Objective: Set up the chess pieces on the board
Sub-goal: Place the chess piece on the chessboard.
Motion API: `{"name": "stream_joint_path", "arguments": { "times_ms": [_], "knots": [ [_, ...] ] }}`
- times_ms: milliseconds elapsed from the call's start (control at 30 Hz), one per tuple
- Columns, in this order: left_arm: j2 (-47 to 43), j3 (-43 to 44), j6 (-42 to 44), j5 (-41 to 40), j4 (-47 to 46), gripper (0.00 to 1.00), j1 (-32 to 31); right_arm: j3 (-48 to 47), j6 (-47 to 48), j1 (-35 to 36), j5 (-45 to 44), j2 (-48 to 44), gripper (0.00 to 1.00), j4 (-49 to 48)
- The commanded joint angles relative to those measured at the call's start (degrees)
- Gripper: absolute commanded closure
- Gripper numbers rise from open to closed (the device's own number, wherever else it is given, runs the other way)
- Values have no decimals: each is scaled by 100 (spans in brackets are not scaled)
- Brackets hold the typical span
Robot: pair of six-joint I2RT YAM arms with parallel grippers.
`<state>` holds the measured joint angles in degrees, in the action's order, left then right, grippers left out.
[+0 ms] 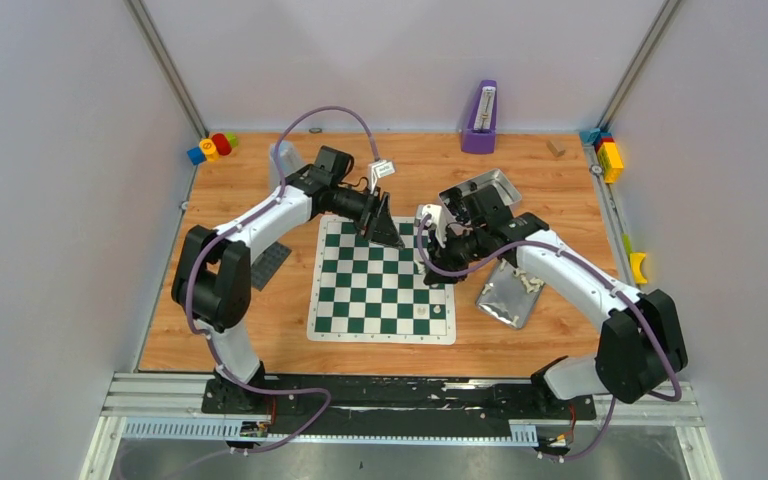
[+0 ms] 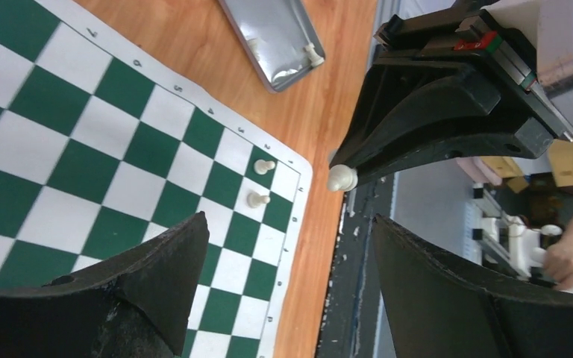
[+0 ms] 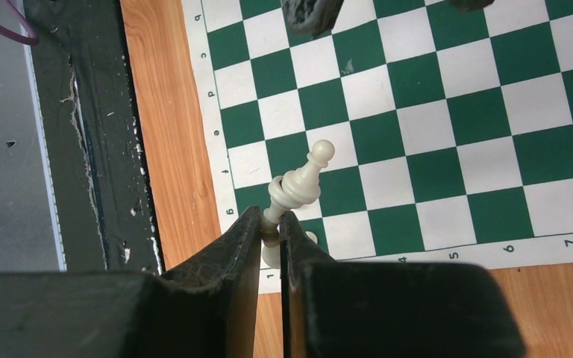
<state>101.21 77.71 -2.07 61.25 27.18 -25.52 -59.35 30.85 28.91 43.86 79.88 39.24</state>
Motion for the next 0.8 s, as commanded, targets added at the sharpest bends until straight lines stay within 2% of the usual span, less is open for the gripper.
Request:
{"name": "stream_joint_path", "arguments": {
  "times_ms": [0,333,567,767],
  "knots": [
    [162,296,-565,498,-205,12,-105,-261,-167,73,11,83,99,-410],
    [686,705,-554,569,286,23,-362,-270,-242,157,-162,108,99,-477],
    [994,987,-561,693,505,34,-483,-252,-272,190,-247,90,99,-479],
    [1078,1041,-378,692,741,39,-582,-252,-283,199,-359,84,99,-479]
  ]
}}
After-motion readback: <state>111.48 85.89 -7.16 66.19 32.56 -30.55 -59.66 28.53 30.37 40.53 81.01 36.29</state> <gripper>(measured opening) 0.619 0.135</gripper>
